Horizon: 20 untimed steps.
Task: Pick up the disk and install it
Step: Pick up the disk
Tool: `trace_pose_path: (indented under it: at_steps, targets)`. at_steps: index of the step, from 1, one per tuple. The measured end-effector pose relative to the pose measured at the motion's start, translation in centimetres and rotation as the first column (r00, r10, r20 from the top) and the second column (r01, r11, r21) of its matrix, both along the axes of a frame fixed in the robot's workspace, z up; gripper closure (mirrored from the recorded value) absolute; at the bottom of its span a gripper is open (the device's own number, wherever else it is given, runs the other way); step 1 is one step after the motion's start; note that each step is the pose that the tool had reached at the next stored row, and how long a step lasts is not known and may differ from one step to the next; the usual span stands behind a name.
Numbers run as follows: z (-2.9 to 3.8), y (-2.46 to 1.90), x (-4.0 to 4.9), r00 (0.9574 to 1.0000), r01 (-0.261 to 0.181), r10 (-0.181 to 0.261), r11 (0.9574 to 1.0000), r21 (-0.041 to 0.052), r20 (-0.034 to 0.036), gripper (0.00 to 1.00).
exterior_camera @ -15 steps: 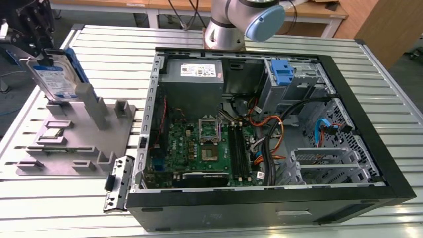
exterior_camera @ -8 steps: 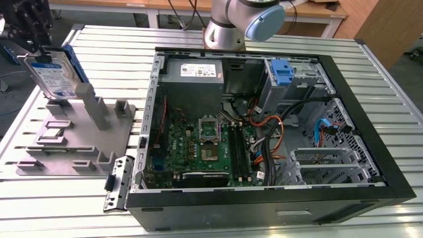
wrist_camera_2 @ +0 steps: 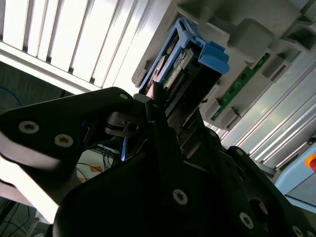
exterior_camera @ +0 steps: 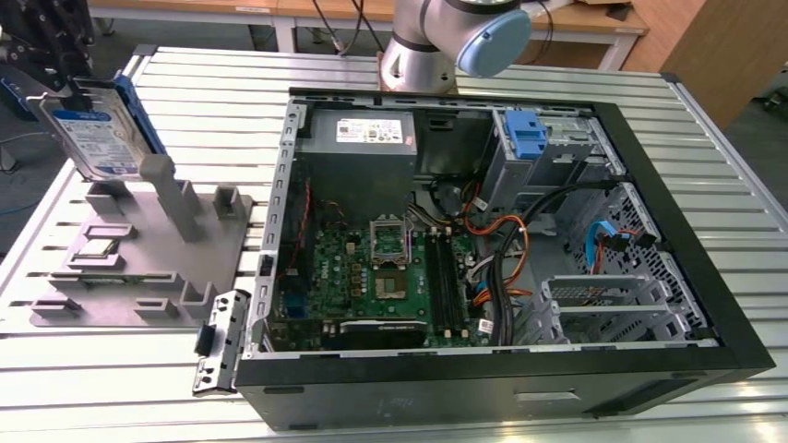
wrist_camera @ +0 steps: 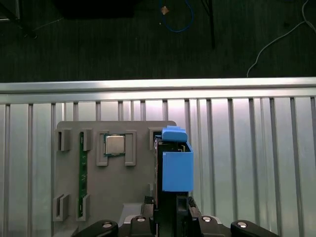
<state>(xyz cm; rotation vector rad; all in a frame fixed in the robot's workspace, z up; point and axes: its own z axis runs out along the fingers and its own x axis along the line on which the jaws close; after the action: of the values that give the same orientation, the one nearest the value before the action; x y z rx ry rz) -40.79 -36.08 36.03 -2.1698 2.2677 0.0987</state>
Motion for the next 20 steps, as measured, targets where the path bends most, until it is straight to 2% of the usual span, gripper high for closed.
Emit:
trace_pose_path:
  at_steps: [13,20]
  targets:
    - [1.31,0.0,0.0,1.0,0.0,0.0,1.0,0.0,0.0,0.65]
    - [1.55,0.0,0.0,1.0,0.0,0.0,1.0,0.0001,0.0,0.65]
